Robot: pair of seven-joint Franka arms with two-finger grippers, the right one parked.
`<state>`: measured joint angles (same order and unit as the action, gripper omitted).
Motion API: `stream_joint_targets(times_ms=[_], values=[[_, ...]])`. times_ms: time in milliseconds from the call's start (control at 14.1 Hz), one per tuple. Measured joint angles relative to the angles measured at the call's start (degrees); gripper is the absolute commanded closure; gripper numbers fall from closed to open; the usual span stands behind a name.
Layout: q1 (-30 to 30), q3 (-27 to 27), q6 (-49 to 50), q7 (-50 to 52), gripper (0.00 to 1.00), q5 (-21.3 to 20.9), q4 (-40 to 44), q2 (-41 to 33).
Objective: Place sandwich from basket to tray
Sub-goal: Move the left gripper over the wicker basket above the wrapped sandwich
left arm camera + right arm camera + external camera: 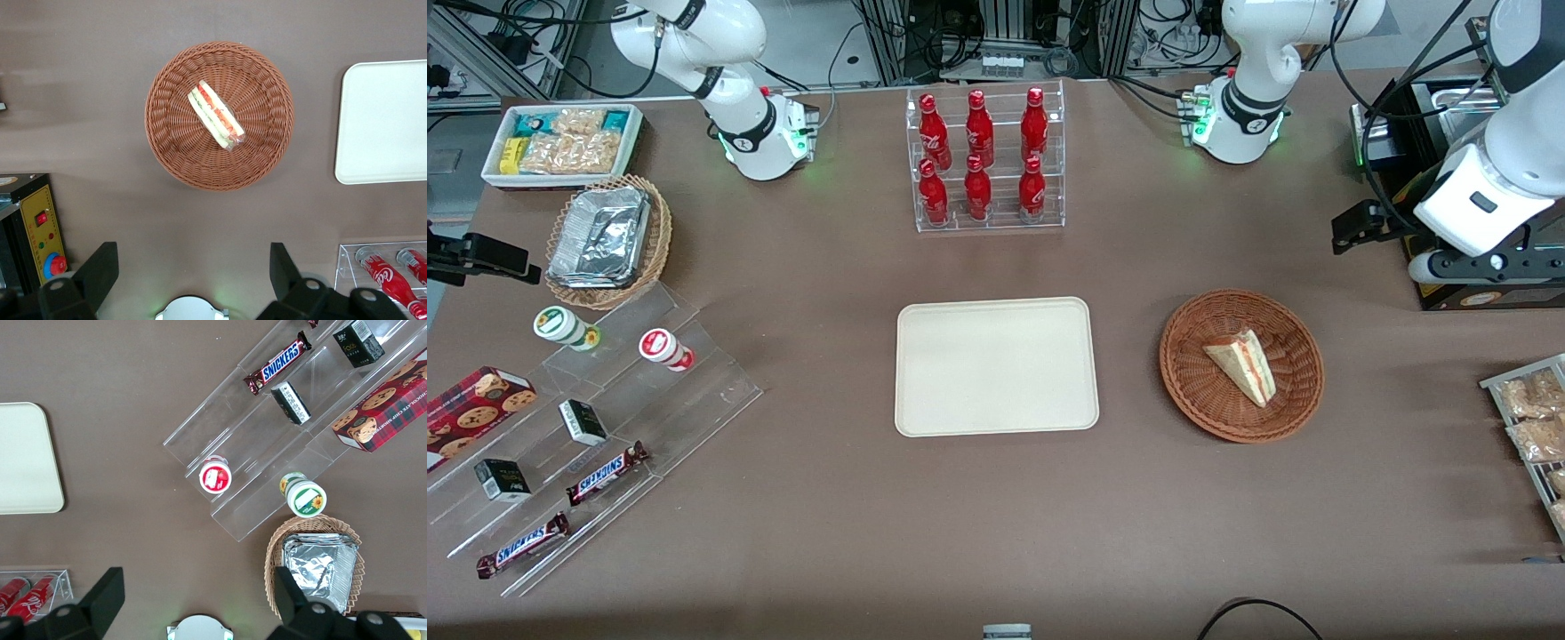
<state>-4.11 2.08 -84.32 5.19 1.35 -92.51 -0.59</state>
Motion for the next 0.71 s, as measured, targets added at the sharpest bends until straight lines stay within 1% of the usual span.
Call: stream_joint_targets(times_ms=[283, 496, 709], values=[[0.0, 0.01, -0.37, -0.02, 0.0, -1.04, 0.0, 0.23], [-0.09, 0.09, -1.21, -0.02, 0.0, -1.06, -0.51, 1.95], [-0.25, 0.16, -7.44, -0.02, 0.0, -1.06, -4.67, 3.96]])
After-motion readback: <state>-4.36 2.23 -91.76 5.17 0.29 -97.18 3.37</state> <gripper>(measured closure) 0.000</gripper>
